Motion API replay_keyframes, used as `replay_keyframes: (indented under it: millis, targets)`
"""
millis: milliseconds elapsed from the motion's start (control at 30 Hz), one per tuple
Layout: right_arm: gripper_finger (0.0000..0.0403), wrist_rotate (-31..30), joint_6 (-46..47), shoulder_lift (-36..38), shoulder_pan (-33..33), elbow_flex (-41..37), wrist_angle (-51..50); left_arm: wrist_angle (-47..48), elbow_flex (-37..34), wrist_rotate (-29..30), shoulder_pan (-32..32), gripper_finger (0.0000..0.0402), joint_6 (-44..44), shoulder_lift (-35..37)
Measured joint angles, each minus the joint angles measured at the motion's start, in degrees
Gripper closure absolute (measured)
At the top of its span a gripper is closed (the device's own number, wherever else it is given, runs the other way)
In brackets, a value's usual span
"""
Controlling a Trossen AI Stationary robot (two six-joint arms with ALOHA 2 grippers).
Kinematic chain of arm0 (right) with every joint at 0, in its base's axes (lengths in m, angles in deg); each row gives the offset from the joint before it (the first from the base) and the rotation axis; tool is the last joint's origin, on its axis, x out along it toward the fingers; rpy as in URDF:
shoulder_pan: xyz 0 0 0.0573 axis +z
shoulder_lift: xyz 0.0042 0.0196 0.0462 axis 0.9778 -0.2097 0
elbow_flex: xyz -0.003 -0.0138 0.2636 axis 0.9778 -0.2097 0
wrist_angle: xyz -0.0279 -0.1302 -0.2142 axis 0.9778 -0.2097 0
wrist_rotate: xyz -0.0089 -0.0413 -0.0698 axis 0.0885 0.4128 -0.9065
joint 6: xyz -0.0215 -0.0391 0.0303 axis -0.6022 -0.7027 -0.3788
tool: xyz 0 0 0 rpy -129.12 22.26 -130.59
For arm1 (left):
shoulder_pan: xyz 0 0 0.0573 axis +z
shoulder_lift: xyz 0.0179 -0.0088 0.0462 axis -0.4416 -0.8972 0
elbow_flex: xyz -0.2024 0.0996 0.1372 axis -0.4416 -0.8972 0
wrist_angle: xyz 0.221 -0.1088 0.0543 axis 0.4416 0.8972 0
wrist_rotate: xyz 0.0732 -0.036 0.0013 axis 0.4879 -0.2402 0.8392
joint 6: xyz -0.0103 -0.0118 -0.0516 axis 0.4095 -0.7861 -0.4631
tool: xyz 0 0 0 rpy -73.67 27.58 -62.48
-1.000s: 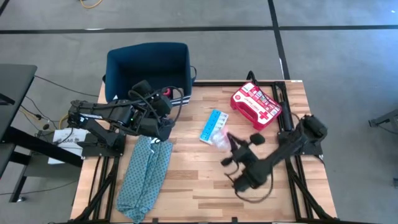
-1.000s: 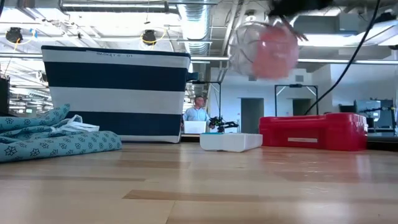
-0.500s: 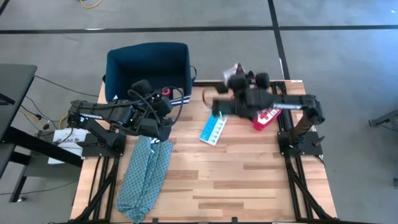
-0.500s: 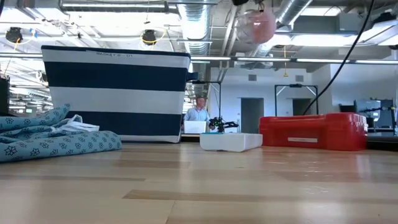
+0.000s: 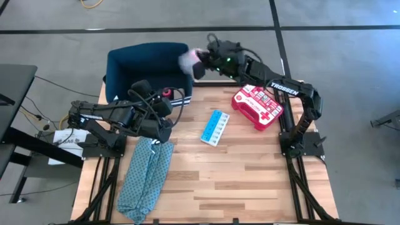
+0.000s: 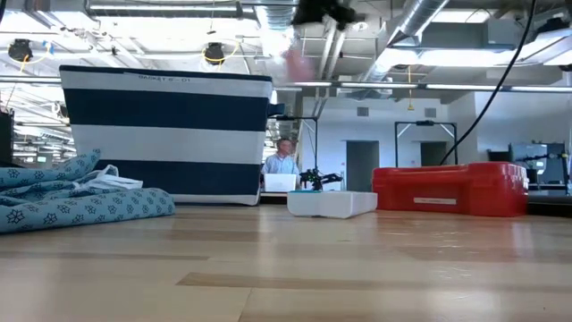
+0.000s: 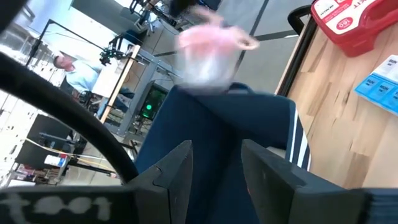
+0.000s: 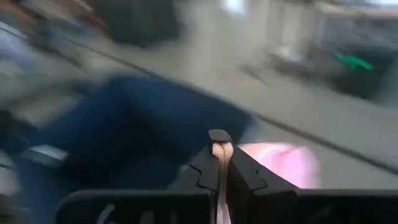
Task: Pick & place medical supplies in basket/bin
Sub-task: Put the pink tumbler into the blue bin
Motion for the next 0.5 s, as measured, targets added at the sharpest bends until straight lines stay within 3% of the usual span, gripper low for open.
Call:
replay_keyframes:
  millis: [67, 200, 500]
  targets:
    - [0.0401, 5.79, -2.81, -1.64, 0.26, 0.28, 10.81, 0.0, 0.0, 0.02, -0.02, 0.0272, 0.35, 0.0]
    - [0.0402, 12.24, -3.86, -6.27, -0.03, 0.15, 23.25, 0.0, 0.0, 0.43, -0.04, 0.0272, 1.13, 0.0]
    - [0.04, 13.52, -0.24, -20.36, -0.73, 0.02, 26.72, 0.0, 0.0, 0.95, -3.59, 0.0272, -0.63, 2.74]
